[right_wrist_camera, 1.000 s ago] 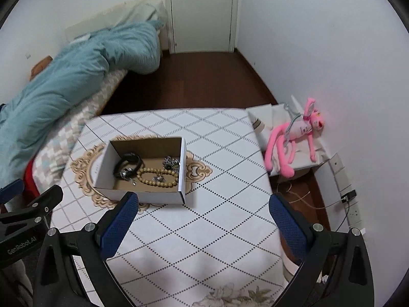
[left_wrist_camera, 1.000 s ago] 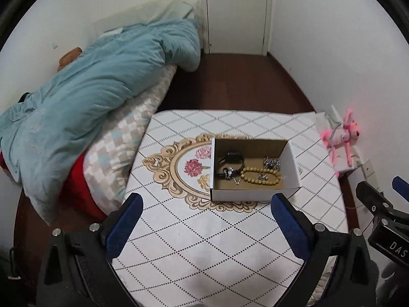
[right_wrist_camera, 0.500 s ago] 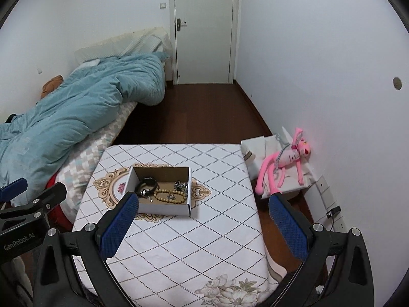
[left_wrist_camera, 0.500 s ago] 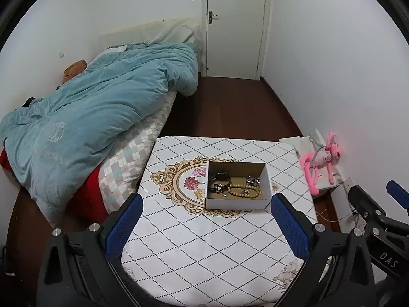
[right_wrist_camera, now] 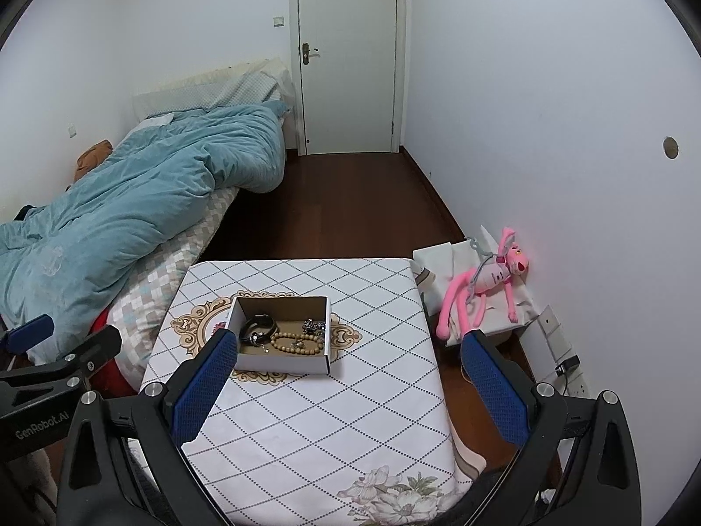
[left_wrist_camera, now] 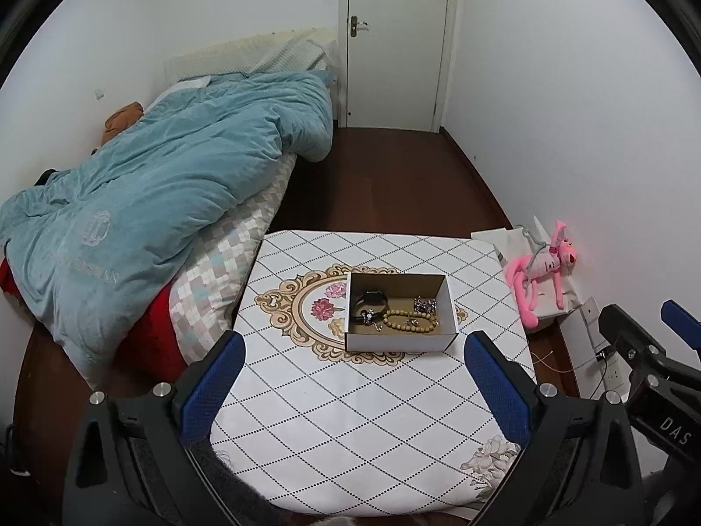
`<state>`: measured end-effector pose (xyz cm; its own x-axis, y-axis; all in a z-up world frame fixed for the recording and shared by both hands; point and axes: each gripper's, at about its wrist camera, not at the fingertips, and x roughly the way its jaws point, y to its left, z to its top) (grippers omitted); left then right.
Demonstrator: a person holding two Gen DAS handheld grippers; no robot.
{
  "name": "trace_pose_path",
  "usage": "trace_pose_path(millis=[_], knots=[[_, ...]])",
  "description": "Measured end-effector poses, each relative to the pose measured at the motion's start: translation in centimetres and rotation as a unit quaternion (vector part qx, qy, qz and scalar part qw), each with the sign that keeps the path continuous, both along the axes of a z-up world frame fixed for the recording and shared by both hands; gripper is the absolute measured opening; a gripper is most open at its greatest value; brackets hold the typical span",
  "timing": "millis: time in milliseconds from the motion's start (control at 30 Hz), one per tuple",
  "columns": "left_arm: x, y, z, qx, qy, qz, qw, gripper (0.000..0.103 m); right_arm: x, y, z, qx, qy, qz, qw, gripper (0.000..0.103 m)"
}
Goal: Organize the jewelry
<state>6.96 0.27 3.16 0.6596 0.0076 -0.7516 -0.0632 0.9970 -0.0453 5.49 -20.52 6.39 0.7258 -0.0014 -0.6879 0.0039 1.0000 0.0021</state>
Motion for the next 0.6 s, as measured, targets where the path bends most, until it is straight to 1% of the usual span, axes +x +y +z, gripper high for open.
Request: trace_pose_path(millis=[100, 200, 600], knots=[[0.9, -0.1, -0.4, -0.002, 0.013, -0.002, 0.9999, 0.102, 0.9, 0.0, -0.4, -0.004, 0.011, -0.002, 1.0, 0.103], [2.0, -0.3, -1.1, 0.008, 0.026, 0.001, 0.9996, 0.102, 2.1, 0.1, -1.0, -0.006, 0.024, -0.001, 1.0, 0.103], [6.2, -0.2, -4.1, 0.022, 0.069, 0.011, 0.9973, 0.102, 7.2, 1.1, -4.5, -0.01, 0.073, 0.004, 0.997, 0.103]])
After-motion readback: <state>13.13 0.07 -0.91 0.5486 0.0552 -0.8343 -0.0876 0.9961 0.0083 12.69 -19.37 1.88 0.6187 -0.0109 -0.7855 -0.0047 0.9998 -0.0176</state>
